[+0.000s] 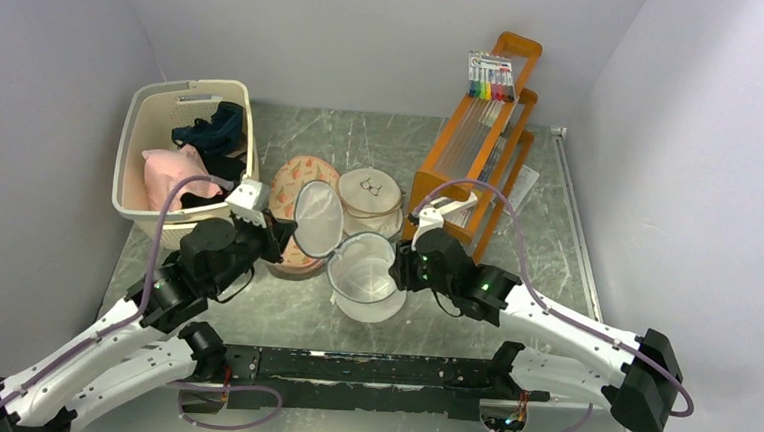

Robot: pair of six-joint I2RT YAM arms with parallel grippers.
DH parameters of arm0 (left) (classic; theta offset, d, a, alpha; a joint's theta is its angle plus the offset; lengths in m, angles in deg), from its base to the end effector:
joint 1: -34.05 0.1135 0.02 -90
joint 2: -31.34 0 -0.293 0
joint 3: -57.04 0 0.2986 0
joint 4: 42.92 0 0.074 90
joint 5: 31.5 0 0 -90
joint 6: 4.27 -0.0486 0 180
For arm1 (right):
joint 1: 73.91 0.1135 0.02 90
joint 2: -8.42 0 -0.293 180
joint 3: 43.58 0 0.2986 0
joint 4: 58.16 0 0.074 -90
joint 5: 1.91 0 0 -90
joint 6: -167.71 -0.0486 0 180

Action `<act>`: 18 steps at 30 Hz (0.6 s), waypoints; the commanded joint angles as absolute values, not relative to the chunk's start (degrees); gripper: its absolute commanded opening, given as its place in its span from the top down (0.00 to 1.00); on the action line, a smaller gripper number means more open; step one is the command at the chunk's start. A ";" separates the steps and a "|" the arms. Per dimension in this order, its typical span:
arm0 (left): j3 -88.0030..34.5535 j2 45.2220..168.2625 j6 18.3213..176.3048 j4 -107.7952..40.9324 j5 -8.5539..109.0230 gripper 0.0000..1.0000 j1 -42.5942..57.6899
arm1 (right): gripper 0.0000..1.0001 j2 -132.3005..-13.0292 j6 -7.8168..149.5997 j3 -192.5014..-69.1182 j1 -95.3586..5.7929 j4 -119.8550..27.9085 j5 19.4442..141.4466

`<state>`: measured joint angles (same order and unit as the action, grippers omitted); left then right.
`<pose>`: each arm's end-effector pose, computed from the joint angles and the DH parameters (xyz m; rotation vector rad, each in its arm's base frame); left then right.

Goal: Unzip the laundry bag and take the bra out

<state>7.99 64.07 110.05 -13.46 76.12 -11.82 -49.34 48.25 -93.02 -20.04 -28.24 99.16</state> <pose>0.1340 -0.1170 0.3285 0.1201 1.8256 -0.5981 0.1577 0.2002 0.2428 -0.3780 2.2554 0.5714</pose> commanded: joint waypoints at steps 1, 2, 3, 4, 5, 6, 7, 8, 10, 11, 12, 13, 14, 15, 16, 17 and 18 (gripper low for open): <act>2.28 69.82 93.88 -14.65 70.52 0.93 -12.18 | 0.58 -48.10 49.06 -97.47 -19.85 -27.25 102.05; 1.47 71.12 92.25 -14.50 69.08 0.93 -12.23 | 0.54 -47.04 49.18 -98.21 -19.79 -26.49 102.59; 1.09 71.87 90.76 -14.66 67.88 0.93 -12.27 | 0.50 -45.67 48.99 -98.89 -19.84 -25.50 103.64; 0.88 72.31 88.89 -15.04 66.24 0.93 -12.29 | 0.44 -43.40 48.44 -99.33 -19.81 -24.50 105.26; 0.81 72.49 86.25 -15.61 64.65 0.93 -12.35 | 0.39 -42.09 47.63 -99.88 -19.83 -23.24 107.69; 0.60 72.53 84.20 -16.16 63.14 0.93 -12.43 | 0.36 -39.50 46.67 -100.64 -19.90 -21.97 110.73; 0.23 72.65 82.02 -16.47 61.67 0.93 -12.52 | 0.35 -37.64 45.81 -101.25 -19.92 -20.67 112.65; 0.08 72.95 79.64 -16.77 60.41 0.93 -12.65 | 0.33 -35.58 45.37 -101.96 -19.88 -19.55 114.13; -1.07 74.23 74.85 -16.26 57.80 0.93 -13.19 | 0.31 -31.48 45.39 -102.45 -19.90 -18.48 115.73; -1.71 75.02 72.83 -15.47 57.34 0.93 -13.66 | 0.30 -29.21 45.56 -102.27 -19.86 -18.52 116.46; -2.40 76.00 71.24 -14.23 57.54 0.93 -14.38 | 0.29 -27.32 45.62 -102.24 -19.88 -18.53 117.30; -3.12 76.83 69.97 -13.55 58.04 0.93 -15.13 | 0.28 -25.62 45.65 -102.31 -19.93 -18.48 118.18; -3.44 77.58 68.87 -13.26 58.35 0.93 -16.29 | 0.27 -24.31 45.85 -102.68 -19.90 -18.07 118.83; -3.44 78.42 67.53 -13.40 58.46 0.93 -17.33 | 0.27 -23.08 46.18 -103.24 -19.94 -17.47 119.15; -3.45 79.20 66.51 -13.42 58.83 0.93 -18.68 | 0.27 -22.20 46.50 -103.80 -19.89 -16.85 119.40; -3.78 80.29 65.85 -12.96 60.00 0.93 -20.75 | 0.27 -21.42 46.65 -104.22 -19.89 -15.95 119.71; -4.28 81.64 65.46 -12.23 62.02 0.93 -23.11 | 0.27 -20.76 46.82 -104.37 -19.86 -15.37 120.37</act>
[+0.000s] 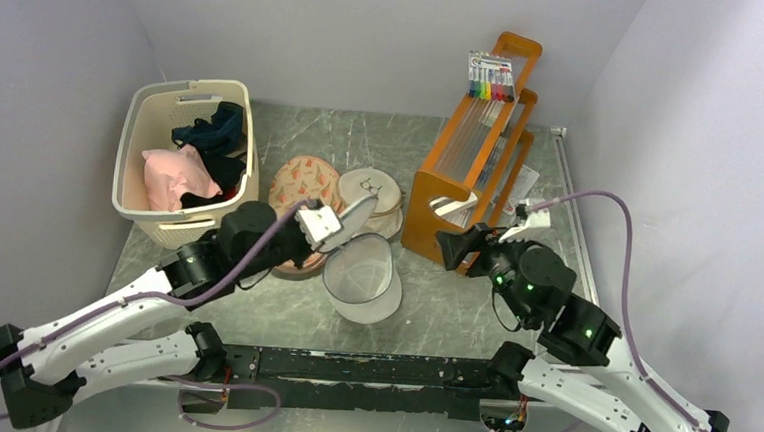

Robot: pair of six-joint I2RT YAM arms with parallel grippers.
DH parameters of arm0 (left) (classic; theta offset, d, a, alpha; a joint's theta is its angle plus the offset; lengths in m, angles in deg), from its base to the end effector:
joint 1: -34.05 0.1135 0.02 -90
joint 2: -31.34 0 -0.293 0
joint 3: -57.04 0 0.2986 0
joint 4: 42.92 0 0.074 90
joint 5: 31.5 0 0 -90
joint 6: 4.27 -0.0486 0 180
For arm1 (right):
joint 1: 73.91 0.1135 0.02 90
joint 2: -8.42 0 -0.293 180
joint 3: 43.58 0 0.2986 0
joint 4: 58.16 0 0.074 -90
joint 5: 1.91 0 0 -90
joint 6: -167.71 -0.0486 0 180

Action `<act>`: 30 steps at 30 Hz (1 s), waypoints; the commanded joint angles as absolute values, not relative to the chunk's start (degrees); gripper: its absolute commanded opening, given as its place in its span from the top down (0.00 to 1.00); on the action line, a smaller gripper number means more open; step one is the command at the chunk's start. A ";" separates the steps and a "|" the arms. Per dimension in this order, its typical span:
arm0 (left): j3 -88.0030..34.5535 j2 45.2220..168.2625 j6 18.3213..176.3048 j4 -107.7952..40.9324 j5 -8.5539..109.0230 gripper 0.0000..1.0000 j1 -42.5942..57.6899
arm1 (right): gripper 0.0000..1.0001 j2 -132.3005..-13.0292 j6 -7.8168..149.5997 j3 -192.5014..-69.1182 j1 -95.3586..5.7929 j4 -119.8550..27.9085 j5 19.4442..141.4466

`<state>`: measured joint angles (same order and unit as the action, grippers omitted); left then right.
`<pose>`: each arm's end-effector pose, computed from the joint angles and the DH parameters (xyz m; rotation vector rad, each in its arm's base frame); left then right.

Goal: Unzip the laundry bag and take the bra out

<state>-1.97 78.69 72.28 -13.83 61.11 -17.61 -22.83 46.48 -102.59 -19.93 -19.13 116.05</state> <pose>0.1449 -0.1797 0.3526 0.9932 1.6147 -0.4147 0.1057 0.1066 0.3817 0.0053 1.7902 0.6527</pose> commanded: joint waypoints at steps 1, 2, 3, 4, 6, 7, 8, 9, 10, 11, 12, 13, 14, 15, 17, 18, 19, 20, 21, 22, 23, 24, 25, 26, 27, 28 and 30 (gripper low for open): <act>-4.66 83.02 65.26 -11.65 65.01 0.93 -26.10 | 0.27 -20.14 46.72 -104.44 -19.91 -14.98 121.36; -5.08 84.71 64.88 -10.85 68.49 0.93 -29.16 | 0.27 -19.65 46.21 -104.59 -19.94 -13.96 122.48; -5.46 86.33 64.52 -10.17 70.68 0.93 -32.03 | 0.26 -19.31 45.93 -104.88 -19.89 -13.47 123.13; -5.79 88.14 64.24 -9.65 73.49 0.93 -35.19 | 0.26 -19.01 46.20 -105.07 -19.89 -13.46 123.30; -6.31 91.50 63.88 -8.69 77.87 0.93 -40.20 | 0.26 -18.44 47.54 -104.98 -19.91 -14.38 122.93; -6.61 93.15 64.18 -8.05 79.55 0.93 -42.22 | 0.26 -18.16 48.37 -104.81 -19.86 -15.07 122.78; -6.73 94.65 64.73 -7.25 80.24 0.93 -43.67 | 0.26 -18.14 48.75 -104.74 -19.89 -15.30 122.80; -7.04 96.31 65.27 -6.11 79.92 0.93 -44.89 | 0.26 -18.26 48.70 -105.00 -19.86 -15.05 123.00; -7.44 97.86 65.81 -4.96 79.26 0.93 -45.91 | 0.26 -18.45 48.48 -105.43 -19.85 -14.64 123.10; -7.68 99.16 66.51 -3.99 78.17 0.93 -46.69 | 0.26 -18.45 48.31 -105.88 -19.90 -14.28 123.12; -7.80 100.38 67.03 -3.21 76.62 0.93 -47.20 | 0.26 -18.30 48.37 -105.96 -19.86 -14.23 123.01; -7.83 101.39 67.77 -2.79 75.12 0.93 -47.39 | 0.26 -18.08 48.62 -105.95 -19.79 -14.34 123.14; -7.59 102.13 68.48 -2.80 73.46 0.93 -47.42 | 0.26 -17.79 48.83 -106.02 -19.80 -14.28 123.16; -7.23 102.83 69.10 -3.53 71.86 0.93 -47.43 | 0.26 -17.59 48.75 -106.16 -19.84 -13.98 123.00; -6.23 103.96 70.54 -5.54 70.44 0.93 -47.43 | 0.26 -16.84 48.27 -106.05 -19.79 -13.33 122.67; -5.76 104.35 71.36 -6.91 70.11 0.93 -47.43 | 0.26 -16.31 47.66 -105.72 -19.80 -13.10 122.86; -4.88 104.52 71.94 -8.71 70.15 0.93 -47.35 | 0.26 -15.85 47.22 -105.34 -19.78 -13.02 123.04; -3.80 104.54 72.45 -10.93 70.43 0.93 -47.27 | 0.26 -15.42 47.03 -105.08 -19.80 -13.17 122.85; -2.89 104.53 72.77 -13.13 70.60 0.93 -47.25 | 0.26 -15.19 47.20 -105.02 -19.84 -13.29 122.44; -2.35 104.94 73.09 -14.78 70.16 0.93 -47.13 | 0.26 -15.06 47.58 -104.93 -19.83 -13.41 122.03; -2.37 105.64 73.60 -15.45 69.80 0.93 -47.08 | 0.26 -15.10 48.01 -104.97 -19.79 -13.42 121.82; -2.91 106.44 74.34 -15.35 69.49 0.92 -46.98 | 0.26 -15.30 48.34 -105.07 -19.77 -13.25 121.78; -4.10 107.41 75.52 -14.40 69.36 0.88 -46.87 | 0.26 -15.73 48.49 -105.34 -19.82 -12.92 122.00; -5.04 108.26 76.54 -13.09 69.39 0.82 -46.57 | 0.26 -16.09 48.48 -105.62 -19.81 -12.52 122.25; -5.96 108.92 77.33 -11.57 69.39 0.75 -46.17 | 0.26 -16.38 48.36 -105.90 -19.83 -12.27 122.54; -6.79 109.28 77.96 -9.59 69.35 0.69 -45.71 | 0.26 -16.59 48.34 -105.97 -19.79 -12.39 122.55; -7.95 108.84 78.70 -7.82 68.38 0.53 -44.34 | 0.26 -16.71 48.79 -105.68 -19.85 -13.35 121.94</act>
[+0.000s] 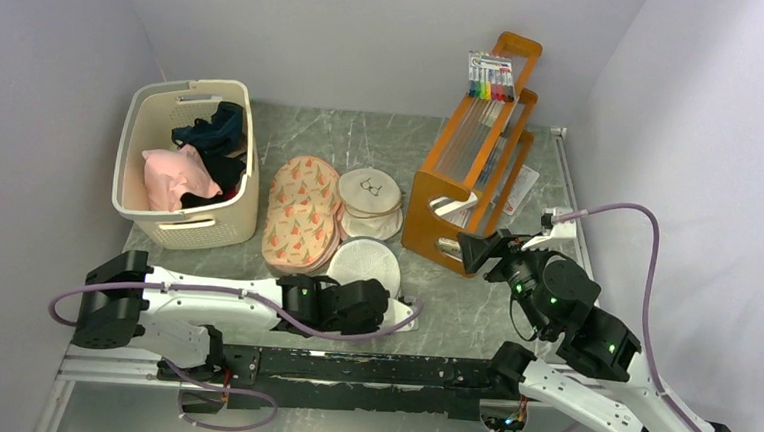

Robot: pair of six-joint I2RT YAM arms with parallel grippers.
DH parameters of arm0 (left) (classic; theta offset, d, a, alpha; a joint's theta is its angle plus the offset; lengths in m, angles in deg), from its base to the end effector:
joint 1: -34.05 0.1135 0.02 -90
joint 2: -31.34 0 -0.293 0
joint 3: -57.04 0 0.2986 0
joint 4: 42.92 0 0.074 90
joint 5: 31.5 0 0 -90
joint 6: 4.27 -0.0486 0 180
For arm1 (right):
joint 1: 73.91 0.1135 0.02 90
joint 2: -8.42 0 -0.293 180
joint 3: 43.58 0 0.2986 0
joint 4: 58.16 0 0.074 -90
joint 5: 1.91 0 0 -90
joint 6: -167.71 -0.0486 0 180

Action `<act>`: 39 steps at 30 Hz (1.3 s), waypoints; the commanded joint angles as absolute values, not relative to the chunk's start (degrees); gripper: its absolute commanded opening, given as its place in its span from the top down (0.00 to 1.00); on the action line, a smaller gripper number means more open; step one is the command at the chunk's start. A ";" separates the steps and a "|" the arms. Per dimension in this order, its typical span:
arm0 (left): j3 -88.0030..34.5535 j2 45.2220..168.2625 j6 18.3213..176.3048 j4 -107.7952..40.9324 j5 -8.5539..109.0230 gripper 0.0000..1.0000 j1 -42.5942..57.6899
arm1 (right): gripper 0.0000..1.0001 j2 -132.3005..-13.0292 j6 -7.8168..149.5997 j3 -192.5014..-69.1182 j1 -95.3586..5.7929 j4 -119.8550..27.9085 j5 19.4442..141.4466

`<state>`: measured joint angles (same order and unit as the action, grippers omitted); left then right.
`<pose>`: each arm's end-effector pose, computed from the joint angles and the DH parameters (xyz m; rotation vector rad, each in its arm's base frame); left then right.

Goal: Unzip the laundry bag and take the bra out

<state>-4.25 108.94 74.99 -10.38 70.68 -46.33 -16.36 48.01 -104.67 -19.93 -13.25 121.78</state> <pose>0.0642 -0.3174 0.2243 1.6592 1.7627 -0.3066 0.0852 0.0713 0.3960 0.0742 1.7285 0.5829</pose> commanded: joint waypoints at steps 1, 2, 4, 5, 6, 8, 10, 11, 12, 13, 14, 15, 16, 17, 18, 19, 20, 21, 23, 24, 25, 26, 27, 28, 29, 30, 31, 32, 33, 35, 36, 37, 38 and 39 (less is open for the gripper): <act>-8.27 108.05 79.03 -7.54 67.55 0.46 -43.62 | 0.26 -16.72 49.05 -105.43 -19.81 -13.94 121.59; -8.67 107.09 79.41 -7.57 66.35 0.38 -42.84 | 0.26 -16.72 49.13 -105.26 -19.85 -14.21 121.28; -9.17 104.76 79.70 -8.24 64.08 0.29 -41.55 | 0.26 -16.72 48.80 -105.09 -19.86 -14.02 121.12; -9.40 103.50 79.75 -8.80 62.94 0.28 -41.16 | 0.26 -16.70 48.26 -105.05 -19.84 -13.40 121.30; -9.66 101.81 79.68 -9.53 62.16 0.26 -40.91 | 0.26 -16.61 47.85 -104.99 -19.83 -13.00 121.53; -10.19 99.74 80.25 -11.01 61.50 0.19 -40.50 | 0.26 -16.25 47.71 -104.92 -19.90 -12.63 121.28; -10.57 98.24 81.03 -12.64 60.55 0.18 -39.31 | 0.26 -15.95 47.84 -105.15 -19.84 -12.08 121.50; -10.58 97.77 81.44 -13.45 60.25 0.17 -38.69 | 0.26 -15.93 47.78 -105.62 -19.85 -11.50 121.65; -10.54 97.44 81.85 -14.18 60.10 0.17 -37.81 | 0.25 -16.02 47.46 -106.04 -19.79 -10.93 121.93; -10.46 97.29 82.40 -15.00 60.01 0.17 -36.70 | 0.25 -16.04 47.32 -106.40 -19.83 -10.65 122.06; -10.58 97.30 83.52 -15.76 60.14 0.17 -35.34 | 0.26 -16.02 47.31 -106.53 -19.86 -10.71 121.95; -10.65 97.34 84.24 -16.12 59.79 0.18 -33.43 | 0.25 -16.02 47.51 -106.46 -19.86 -10.97 121.70; -10.44 97.46 85.43 -16.74 58.98 0.20 -31.55 | 0.25 -16.24 47.77 -106.40 -19.90 -11.38 121.40; -10.27 97.62 86.97 -17.50 58.30 0.23 -29.68 | 0.25 -16.56 47.82 -106.52 -19.79 -11.43 121.13; -9.89 97.87 88.40 -17.95 57.79 0.25 -28.08 | 0.25 -17.03 47.64 -106.61 -19.78 -11.45 121.01; -9.41 98.24 89.77 -18.45 57.32 0.27 -26.89 | 0.25 -17.58 47.36 -106.77 -19.85 -11.31 120.84; -8.84 98.74 90.91 -18.76 56.85 0.27 -25.90 | 0.25 -18.12 47.18 -106.92 -19.81 -11.25 120.61; -8.01 99.43 92.18 -19.22 56.62 0.27 -25.27 | 0.25 -18.59 47.25 -106.86 -19.83 -11.49 120.41; -5.88 100.93 94.72 -20.86 56.86 0.25 -24.43 | 0.25 -19.30 47.54 -106.69 -19.82 -12.38 119.73; -4.75 101.78 95.96 -21.93 56.83 0.24 -24.22 | 0.25 -19.72 47.76 -106.72 -19.85 -12.72 119.33; -3.24 102.57 96.95 -23.56 56.08 0.23 -24.03 | 0.25 -20.16 47.88 -106.87 -19.86 -12.88 118.99; -1.54 103.43 97.91 -25.96 54.84 0.22 -24.00 | 0.25 -20.59 47.93 -107.00 -19.81 -12.88 118.61; 0.12 104.32 99.01 -28.43 53.79 0.21 -24.03 | 0.25 -20.93 48.03 -107.03 -19.85 -12.84 118.21; 1.83 105.65 100.04 -31.15 53.11 0.20 -23.98 | 0.25 -21.27 48.00 -107.05 -19.91 -12.74 117.99; 3.27 107.37 100.99 -33.34 52.74 0.20 -24.03 | 0.25 -21.51 47.92 -106.95 -19.86 -12.59 117.78; 4.40 109.98 101.87 -35.22 52.51 0.20 -23.97 | 0.25 -21.69 47.65 -106.71 -19.87 -12.52 117.67; 5.65 112.03 102.70 -37.37 52.22 0.20 -23.96 | 0.25 -21.73 47.39 -106.37 -19.84 -12.58 117.60; 6.76 113.83 103.46 -39.61 51.98 0.20 -23.96 | 0.25 -21.75 47.20 -105.88 -19.90 -12.79 117.53; 8.09 115.38 104.21 -41.78 51.64 0.13 -23.99 | 0.25 -21.59 47.07 -105.44 -19.91 -13.05 117.29; 11.09 117.01 107.15 -46.29 51.75 0.04 -23.92 | 0.25 -21.22 47.00 -104.36 -19.89 -13.92 117.11; 12.32 117.19 108.50 -48.97 51.54 0.03 -23.76 | 0.25 -21.09 46.97 -103.87 -19.84 -14.21 117.07; 13.11 116.99 109.68 -50.36 51.12 0.03 -23.70 | 0.25 -21.06 46.99 -103.60 -19.85 -14.42 117.12; 13.48 116.65 110.20 -51.07 50.58 0.02 -23.64 | 0.25 -21.21 47.02 -103.34 -19.91 -14.58 117.37; 13.42 116.11 110.48 -51.30 49.53 0.01 -23.69 | 0.25 -21.47 47.03 -103.19 -19.94 -14.82 117.55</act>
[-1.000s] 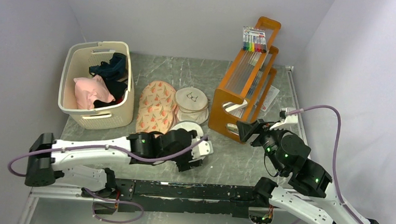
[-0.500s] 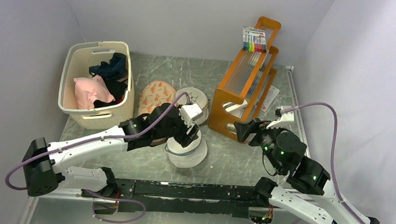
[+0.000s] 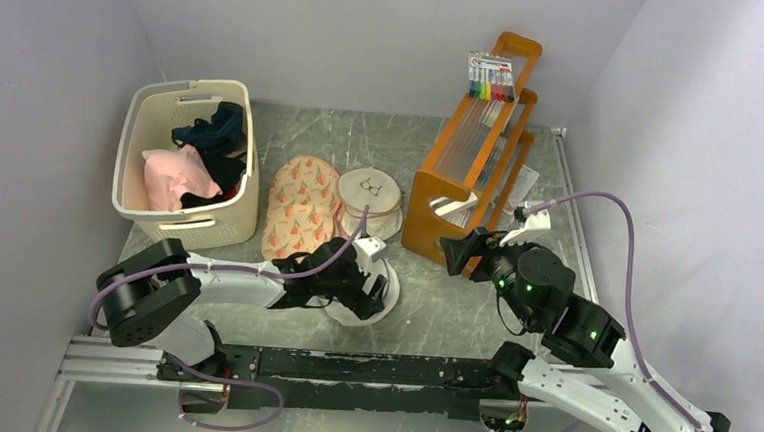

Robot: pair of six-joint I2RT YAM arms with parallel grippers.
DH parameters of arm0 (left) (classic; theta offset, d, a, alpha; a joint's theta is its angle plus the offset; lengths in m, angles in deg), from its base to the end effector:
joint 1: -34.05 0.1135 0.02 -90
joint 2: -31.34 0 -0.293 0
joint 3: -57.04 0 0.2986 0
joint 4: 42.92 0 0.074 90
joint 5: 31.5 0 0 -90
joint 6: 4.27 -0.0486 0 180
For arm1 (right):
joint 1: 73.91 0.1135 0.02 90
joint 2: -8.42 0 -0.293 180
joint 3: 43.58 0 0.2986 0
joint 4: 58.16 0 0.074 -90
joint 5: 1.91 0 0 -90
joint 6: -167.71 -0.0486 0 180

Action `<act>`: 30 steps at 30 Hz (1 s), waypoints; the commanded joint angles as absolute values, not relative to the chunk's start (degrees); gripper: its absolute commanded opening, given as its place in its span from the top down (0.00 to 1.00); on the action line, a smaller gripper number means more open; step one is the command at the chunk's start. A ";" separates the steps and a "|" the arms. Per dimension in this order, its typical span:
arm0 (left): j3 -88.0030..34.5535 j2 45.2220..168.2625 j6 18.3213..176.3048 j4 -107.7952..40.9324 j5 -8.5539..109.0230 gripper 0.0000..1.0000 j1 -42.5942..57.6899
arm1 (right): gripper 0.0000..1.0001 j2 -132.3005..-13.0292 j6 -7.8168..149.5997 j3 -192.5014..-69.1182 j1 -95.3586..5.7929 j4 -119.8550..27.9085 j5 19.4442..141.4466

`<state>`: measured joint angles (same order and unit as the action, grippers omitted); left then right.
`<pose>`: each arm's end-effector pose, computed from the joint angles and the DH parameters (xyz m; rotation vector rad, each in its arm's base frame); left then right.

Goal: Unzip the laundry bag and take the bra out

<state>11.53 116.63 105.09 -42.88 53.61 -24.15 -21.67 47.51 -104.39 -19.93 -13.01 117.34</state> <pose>0.1648 -0.2737 0.1361 0.8413 2.2424 -0.7819 0.0991 0.0960 0.3839 -0.0145 1.8284 0.5843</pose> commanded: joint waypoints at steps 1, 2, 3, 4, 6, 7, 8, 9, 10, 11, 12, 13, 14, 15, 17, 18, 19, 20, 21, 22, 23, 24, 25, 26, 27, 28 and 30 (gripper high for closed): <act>13.25 115.60 110.51 -51.48 48.67 0.00 -23.70 | 0.25 -21.94 47.14 -103.27 -19.92 -14.91 117.61; 12.88 114.96 110.32 -51.42 47.87 0.00 -23.67 | 0.24 -22.56 47.31 -103.47 -19.87 -14.99 117.63; 12.44 114.26 110.15 -51.00 47.34 0.00 -23.69 | 0.24 -23.21 47.45 -103.77 -19.92 -15.03 117.62; 11.98 113.29 109.88 -50.55 46.83 0.00 -23.65 | 0.24 -23.93 47.60 -104.04 -19.91 -15.04 117.65; 11.05 110.99 109.48 -49.20 46.66 0.00 -23.63 | 0.24 -24.90 47.82 -104.08 -19.92 -15.26 117.66; 10.47 109.57 109.18 -48.16 47.03 0.00 -23.64 | 0.24 -25.17 47.83 -104.00 -19.91 -15.35 117.58; 9.94 108.11 108.71 -47.09 47.59 0.00 -23.62 | 0.24 -25.45 47.76 -103.84 -19.93 -15.44 117.41; 9.48 106.16 108.41 -45.96 48.45 0.00 -23.61 | 0.24 -25.50 47.62 -103.67 -19.94 -15.41 117.36; 8.92 104.40 108.06 -44.61 49.57 0.00 -23.49 | 0.24 -25.52 47.50 -103.40 -19.91 -15.35 117.35; 8.62 102.62 107.72 -43.47 50.54 0.00 -23.30 | 0.24 -25.52 47.46 -103.24 -19.93 -15.21 117.42; 8.36 100.76 107.36 -42.29 51.38 0.00 -22.87 | 0.24 -25.56 47.46 -103.16 -19.92 -15.10 117.63; 8.28 98.79 107.04 -40.94 51.96 0.00 -22.22 | 0.23 -25.61 47.53 -103.15 -19.88 -14.84 117.96; 8.19 96.87 106.77 -40.24 52.41 0.01 -21.30 | 0.22 -25.69 47.74 -103.30 -19.87 -14.60 118.36; 8.07 94.78 106.50 -39.30 52.51 0.01 -20.11 | 0.21 -25.78 47.88 -103.48 -19.95 -14.49 118.89; 7.21 91.09 104.41 -36.76 52.71 0.01 -17.07 | 0.19 -26.01 48.93 -103.64 -19.89 -14.61 119.95; 6.39 89.39 103.43 -35.07 52.99 0.01 -15.40 | 0.17 -26.21 49.49 -103.66 -19.94 -14.76 120.61; 5.46 87.93 102.55 -33.52 53.31 0.02 -13.29 | 0.16 -26.49 50.12 -103.81 -19.88 -14.95 121.32; 4.20 86.66 101.84 -31.78 53.63 0.03 -10.88 | 0.14 -26.75 50.96 -103.97 -19.90 -15.20 121.98; 2.87 85.54 101.27 -30.35 53.28 0.04 -8.12 | 0.12 -27.04 51.75 -104.34 -19.91 -15.37 122.66; 1.33 84.66 100.74 -29.18 52.40 0.04 -4.62 | 0.07 -27.47 52.53 -104.85 -19.92 -15.37 123.33; -0.47 84.06 100.21 -28.06 51.12 0.05 -0.95 | 0.02 -27.78 53.29 -105.50 -19.97 -15.62 124.30; -2.39 83.72 99.75 -26.96 49.92 0.05 2.79 | 0.00 -28.12 54.35 -106.18 -20.00 -16.27 124.66; -4.85 83.83 99.30 -25.66 49.10 0.05 6.81 | 0.00 -28.46 55.81 -106.88 -20.03 -17.11 124.88; -7.08 84.11 98.90 -24.59 48.42 0.05 10.35 | 0.00 -28.72 57.11 -107.70 -19.99 -18.01 125.12; -9.67 84.54 98.52 -23.79 47.73 0.05 14.22 | 0.00 -29.08 58.32 -108.73 -20.03 -18.69 125.70; -12.44 85.51 98.08 -22.82 47.17 0.05 17.55 | 0.00 -29.54 59.55 -109.90 -20.01 -19.36 126.41; -19.71 87.42 97.75 -19.78 51.48 0.06 22.11 | 0.00 -30.52 62.48 -112.95 -19.98 -20.45 128.22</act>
<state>-8.84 85.62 100.39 -25.68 50.07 14.69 -29.76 55.62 -106.92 -19.93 -15.50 123.51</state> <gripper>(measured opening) 0.948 0.996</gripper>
